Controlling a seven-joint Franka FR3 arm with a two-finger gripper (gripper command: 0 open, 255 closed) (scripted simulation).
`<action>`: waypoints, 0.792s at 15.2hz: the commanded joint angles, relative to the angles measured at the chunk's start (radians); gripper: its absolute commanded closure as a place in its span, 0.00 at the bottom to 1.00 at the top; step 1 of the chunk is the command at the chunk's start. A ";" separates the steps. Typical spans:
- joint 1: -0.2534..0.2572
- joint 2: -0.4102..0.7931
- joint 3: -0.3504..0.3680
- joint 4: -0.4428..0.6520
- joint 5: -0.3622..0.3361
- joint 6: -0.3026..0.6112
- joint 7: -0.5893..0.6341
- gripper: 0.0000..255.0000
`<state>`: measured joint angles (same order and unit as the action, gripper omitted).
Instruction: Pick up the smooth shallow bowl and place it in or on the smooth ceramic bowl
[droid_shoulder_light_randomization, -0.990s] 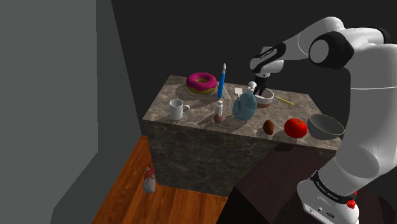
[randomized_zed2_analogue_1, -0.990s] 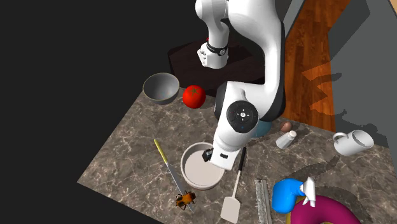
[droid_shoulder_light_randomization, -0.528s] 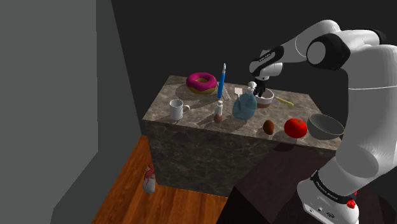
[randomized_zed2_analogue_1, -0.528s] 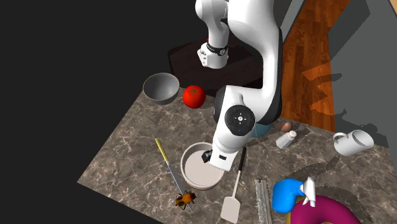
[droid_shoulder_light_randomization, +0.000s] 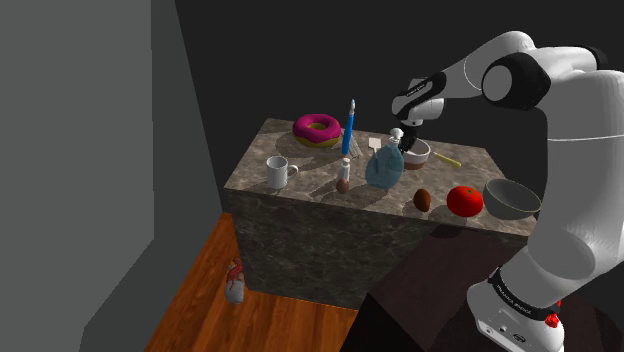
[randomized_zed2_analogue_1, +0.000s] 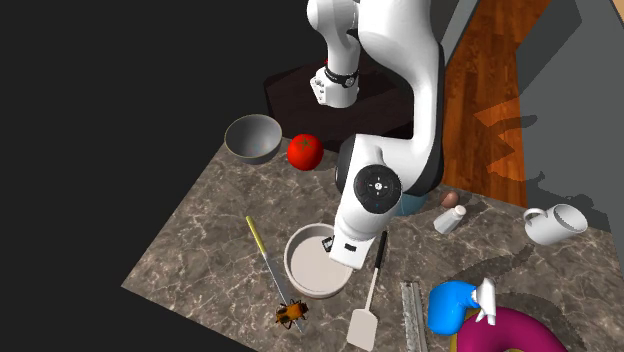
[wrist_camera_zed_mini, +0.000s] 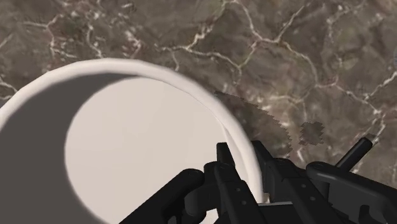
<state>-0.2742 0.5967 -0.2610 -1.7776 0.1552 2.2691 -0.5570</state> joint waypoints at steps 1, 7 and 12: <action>-0.001 0.001 0.000 0.000 0.000 0.000 0.000 1.00; 0.002 -0.017 -0.004 -0.001 -0.005 -0.018 0.003 1.00; 0.008 -0.060 -0.013 0.005 -0.018 -0.066 0.009 1.00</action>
<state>-0.2676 0.5447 -0.2721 -1.7770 0.1403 2.2154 -0.5502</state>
